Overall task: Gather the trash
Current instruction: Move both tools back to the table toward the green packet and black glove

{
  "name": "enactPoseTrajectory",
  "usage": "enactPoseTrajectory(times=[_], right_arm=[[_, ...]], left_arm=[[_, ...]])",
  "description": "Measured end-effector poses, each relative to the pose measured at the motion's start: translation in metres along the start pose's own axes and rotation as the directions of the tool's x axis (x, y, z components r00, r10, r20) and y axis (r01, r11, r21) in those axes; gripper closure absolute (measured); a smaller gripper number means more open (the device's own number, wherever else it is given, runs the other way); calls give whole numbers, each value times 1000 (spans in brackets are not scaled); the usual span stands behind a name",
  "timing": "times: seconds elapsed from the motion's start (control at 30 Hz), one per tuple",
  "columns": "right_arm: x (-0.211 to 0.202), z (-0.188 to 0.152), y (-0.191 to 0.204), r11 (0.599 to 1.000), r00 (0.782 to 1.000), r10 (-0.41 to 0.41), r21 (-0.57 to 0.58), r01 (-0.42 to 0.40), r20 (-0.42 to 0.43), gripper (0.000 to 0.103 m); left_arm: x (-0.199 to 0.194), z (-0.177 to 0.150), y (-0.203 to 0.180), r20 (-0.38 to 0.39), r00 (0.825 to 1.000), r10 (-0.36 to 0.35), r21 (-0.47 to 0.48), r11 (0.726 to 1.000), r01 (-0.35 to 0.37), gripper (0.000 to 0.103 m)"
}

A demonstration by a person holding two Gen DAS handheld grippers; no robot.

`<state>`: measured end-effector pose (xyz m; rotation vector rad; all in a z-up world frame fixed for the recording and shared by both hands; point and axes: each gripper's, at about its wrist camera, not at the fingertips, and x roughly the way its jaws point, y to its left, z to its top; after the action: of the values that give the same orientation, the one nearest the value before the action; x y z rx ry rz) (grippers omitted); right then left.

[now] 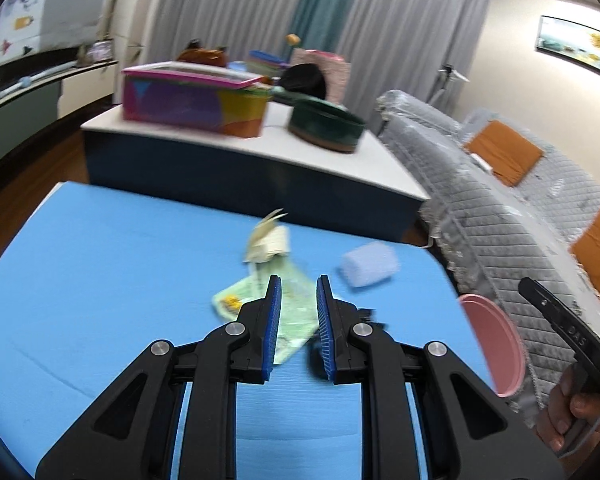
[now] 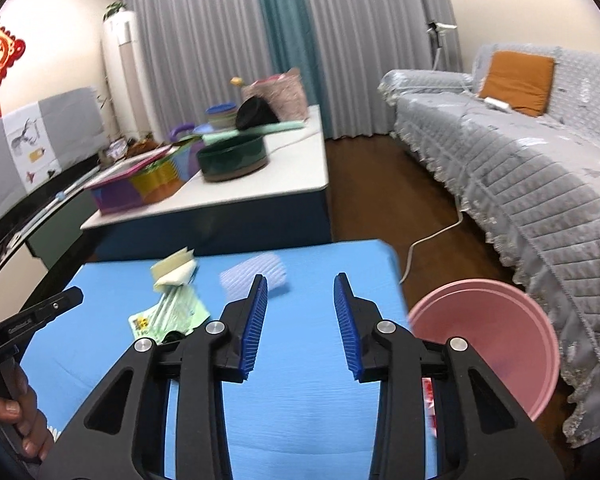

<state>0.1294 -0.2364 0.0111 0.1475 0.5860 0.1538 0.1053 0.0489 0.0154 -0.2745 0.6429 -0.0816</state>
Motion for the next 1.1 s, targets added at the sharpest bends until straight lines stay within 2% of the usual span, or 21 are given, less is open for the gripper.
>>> enactPoseTrajectory(times=[0.13,0.4,0.5,0.77,0.83,0.97,1.1], right_arm=[[24,-7,15,1000,999,25,-10,-25,-40,68],[68,-20,32,997,989,70,-25,-73,-127,67],[79,-24,35,996,985,78,-20,-82,-151,64],[112,-42,50,991,964,117,-28,-127,-238,48],[117,-45,54,990,960,119,-45,-135,-253,46],[124,-48,57,988,953,126,-49,-145,-277,43],[130,-51,59,987,947,123,-62,-148,-297,43]], left_arm=[[15,-1,17,-7,999,50,-15,999,-50,85],[46,-6,46,-60,993,98,-74,992,-102,85],[57,-7,51,-81,991,104,-87,990,-111,85],[83,-14,58,-140,985,103,-106,987,-118,85],[88,-15,60,-153,983,103,-114,986,-121,85],[99,-16,67,-174,980,99,-142,982,-125,77],[109,-18,70,-195,977,90,-155,980,-121,76]])
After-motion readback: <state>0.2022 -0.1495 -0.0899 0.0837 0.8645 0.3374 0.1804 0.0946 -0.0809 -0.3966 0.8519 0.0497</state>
